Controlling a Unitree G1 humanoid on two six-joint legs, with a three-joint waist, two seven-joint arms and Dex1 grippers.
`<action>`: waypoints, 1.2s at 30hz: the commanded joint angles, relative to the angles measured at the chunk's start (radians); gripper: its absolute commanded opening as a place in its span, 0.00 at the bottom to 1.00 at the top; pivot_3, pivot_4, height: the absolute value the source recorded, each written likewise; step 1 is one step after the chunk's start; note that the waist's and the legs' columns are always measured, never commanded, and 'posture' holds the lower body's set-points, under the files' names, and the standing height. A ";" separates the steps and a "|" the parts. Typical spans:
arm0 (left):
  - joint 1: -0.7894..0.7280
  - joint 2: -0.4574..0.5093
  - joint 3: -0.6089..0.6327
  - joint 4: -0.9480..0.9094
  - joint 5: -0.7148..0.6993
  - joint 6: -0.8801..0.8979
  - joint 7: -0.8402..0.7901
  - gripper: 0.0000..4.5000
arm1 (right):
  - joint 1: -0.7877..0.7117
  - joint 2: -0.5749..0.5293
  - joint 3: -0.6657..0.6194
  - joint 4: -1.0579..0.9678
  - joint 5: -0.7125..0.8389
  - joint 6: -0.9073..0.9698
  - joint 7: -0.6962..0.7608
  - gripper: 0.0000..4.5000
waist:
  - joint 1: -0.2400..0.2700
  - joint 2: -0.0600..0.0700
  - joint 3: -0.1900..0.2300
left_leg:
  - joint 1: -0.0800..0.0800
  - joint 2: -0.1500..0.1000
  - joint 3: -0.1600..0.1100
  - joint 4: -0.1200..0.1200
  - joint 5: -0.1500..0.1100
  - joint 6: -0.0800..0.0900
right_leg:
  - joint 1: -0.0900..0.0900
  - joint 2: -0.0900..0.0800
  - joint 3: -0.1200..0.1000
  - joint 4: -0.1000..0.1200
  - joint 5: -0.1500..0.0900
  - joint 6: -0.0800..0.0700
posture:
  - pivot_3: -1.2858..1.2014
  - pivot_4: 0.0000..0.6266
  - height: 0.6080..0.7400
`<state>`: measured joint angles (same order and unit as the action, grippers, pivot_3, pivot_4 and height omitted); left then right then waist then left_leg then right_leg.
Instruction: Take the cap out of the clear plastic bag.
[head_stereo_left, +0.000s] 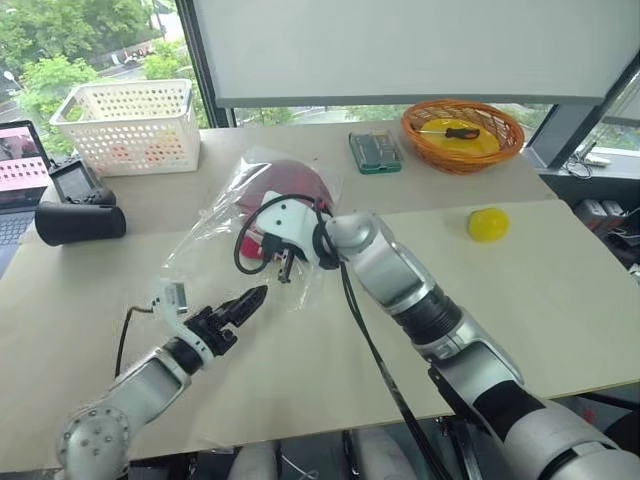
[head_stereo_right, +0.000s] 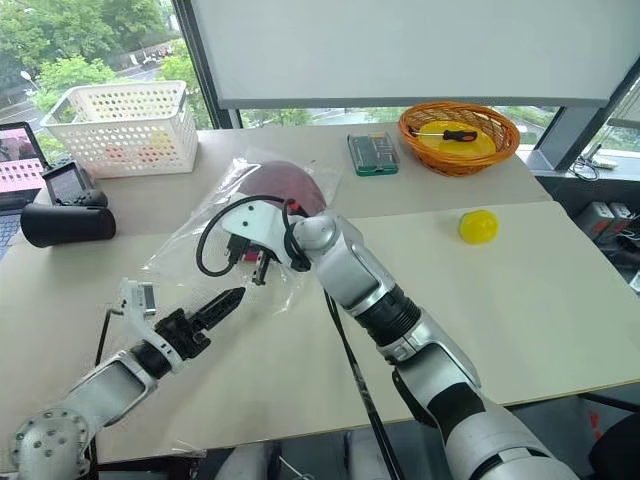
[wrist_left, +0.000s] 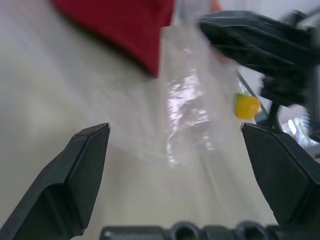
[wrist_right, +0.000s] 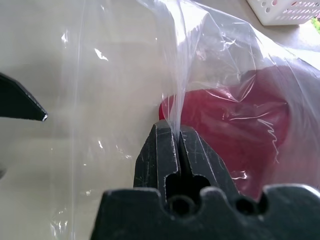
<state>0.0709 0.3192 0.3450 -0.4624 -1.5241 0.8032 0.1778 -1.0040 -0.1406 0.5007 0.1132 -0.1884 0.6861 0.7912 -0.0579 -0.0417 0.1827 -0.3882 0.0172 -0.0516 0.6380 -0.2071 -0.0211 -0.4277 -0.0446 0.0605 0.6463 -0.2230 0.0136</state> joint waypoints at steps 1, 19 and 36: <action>-0.046 -0.069 0.016 0.078 -0.101 -0.088 0.114 1.00 | -0.026 -0.011 0.005 -0.025 -0.005 -0.032 0.006 0.01 | 0.006 0.000 0.000 | 0.000 0.000 0.000 0.000 0.000 0.000 | 0.001 0.000 0.000 0.000 0.000 0.000 | 0.52 0.24 0.97; -0.110 0.023 -0.047 0.044 -0.279 -0.124 0.126 1.00 | -0.013 -0.058 0.024 -0.070 -0.009 -0.004 0.011 0.01 | 0.016 0.000 0.000 | 0.000 0.000 0.000 0.001 0.000 0.000 | 0.002 0.001 0.000 -0.001 0.000 0.000 | 0.52 0.24 0.97; -0.265 -0.138 -0.146 0.301 -0.166 -0.126 0.185 1.00 | -0.036 -0.068 0.006 -0.074 -0.006 0.012 -0.002 0.01 | 0.019 0.000 0.000 | -0.002 -0.001 -0.001 0.001 0.000 -0.001 | 0.003 0.001 -0.001 -0.005 0.000 0.001 | 0.52 0.24 0.97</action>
<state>-0.2356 0.1684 0.2029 -0.1708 -1.7048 0.6461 0.3669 -1.0014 -0.2159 0.5410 0.0737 -0.1937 0.7093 0.8049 -0.0389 -0.0418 0.1826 -0.3897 0.0163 -0.0520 0.6394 -0.2068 -0.0218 -0.4252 -0.0439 0.0594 0.6415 -0.2226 0.0149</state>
